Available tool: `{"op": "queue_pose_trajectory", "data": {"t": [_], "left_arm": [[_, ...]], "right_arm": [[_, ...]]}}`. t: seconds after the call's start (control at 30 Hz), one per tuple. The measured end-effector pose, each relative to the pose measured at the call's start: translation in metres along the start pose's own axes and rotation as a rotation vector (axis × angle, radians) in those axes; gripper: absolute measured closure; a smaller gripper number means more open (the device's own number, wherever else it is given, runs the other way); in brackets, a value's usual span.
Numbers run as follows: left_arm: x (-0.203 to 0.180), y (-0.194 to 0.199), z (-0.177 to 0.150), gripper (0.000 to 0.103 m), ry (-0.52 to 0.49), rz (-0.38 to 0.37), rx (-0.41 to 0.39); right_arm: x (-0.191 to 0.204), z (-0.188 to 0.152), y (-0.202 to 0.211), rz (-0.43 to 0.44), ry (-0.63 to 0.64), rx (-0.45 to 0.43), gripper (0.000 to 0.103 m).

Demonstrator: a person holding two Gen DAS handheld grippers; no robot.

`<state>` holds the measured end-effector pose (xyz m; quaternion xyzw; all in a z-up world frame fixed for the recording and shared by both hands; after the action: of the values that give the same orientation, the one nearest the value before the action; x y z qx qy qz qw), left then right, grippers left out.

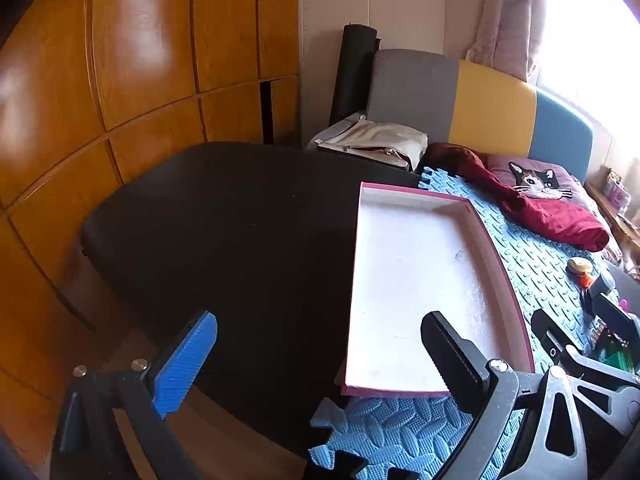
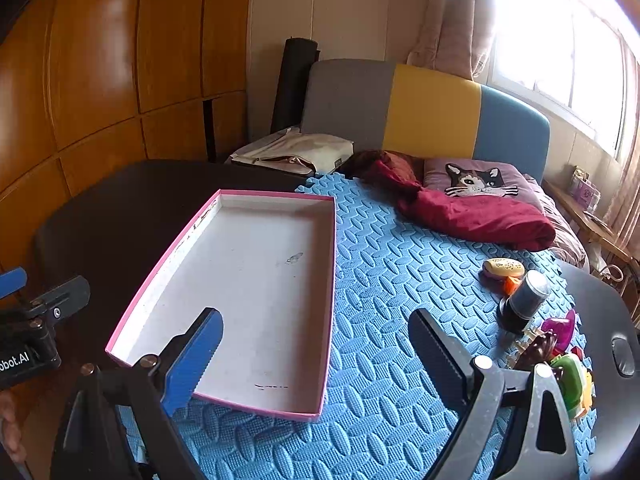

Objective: Organize rigid objects

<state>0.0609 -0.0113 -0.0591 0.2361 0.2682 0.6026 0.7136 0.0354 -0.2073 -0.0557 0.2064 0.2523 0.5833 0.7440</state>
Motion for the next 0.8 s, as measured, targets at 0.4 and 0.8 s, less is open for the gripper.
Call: {"op": "queue_pose_trajectory", "data": {"t": [0.4, 0.8], "left_arm": [[-0.015, -0.001, 0.000, 0.000, -0.022, -0.059, 0.010], [-0.043, -0.009, 0.002, 0.000, -0.101, -0.086, 0.020]], "right_arm": [[-0.021, 0.007, 0.005, 0.004, -0.021, -0.013, 0.007], [-0.095, 0.012, 0.005, -0.057, -0.098, -0.010, 0.007]]}}
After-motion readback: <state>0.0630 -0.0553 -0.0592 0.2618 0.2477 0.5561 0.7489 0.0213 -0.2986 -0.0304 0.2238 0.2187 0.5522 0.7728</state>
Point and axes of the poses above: each gripper's, at about its wrist camera, not at the fingertips, and y roughly against the way its jaws point, x to its left, z to its top, the point moved 8 cm from there along -y, roughly the way its jaws point, and after that the axes turned 7 degrees about -z, right-handed, at the moved point
